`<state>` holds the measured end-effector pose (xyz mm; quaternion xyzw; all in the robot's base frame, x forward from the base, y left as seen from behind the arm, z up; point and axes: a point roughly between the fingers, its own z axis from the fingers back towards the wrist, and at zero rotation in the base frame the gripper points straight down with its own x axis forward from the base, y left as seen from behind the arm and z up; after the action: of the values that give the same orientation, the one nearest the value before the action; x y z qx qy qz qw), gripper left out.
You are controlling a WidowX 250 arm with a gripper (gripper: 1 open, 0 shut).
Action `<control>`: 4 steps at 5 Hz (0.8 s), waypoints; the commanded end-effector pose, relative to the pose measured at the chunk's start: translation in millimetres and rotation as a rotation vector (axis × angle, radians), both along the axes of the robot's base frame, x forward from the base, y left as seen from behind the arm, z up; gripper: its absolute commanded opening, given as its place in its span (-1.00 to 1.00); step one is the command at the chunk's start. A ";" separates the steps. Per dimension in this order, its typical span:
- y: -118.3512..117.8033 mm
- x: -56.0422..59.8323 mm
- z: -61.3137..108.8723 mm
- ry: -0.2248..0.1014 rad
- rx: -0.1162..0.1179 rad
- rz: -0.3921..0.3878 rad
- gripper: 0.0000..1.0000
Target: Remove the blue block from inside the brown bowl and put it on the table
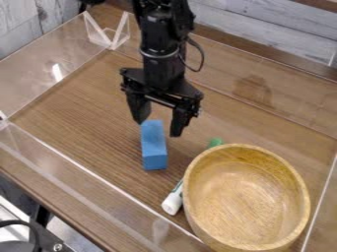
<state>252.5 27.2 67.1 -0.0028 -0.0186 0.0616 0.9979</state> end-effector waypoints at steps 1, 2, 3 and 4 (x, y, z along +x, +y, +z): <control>4.7 12.1 27.5 -0.098 0.006 0.016 1.00; 6.5 12.7 41.9 -0.130 -0.003 0.022 1.00; 8.4 13.8 58.5 -0.165 -0.016 0.029 1.00; 10.7 13.0 67.3 -0.180 -0.019 0.040 1.00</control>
<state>257.5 34.1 115.5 -0.0206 -0.0721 0.0791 0.9940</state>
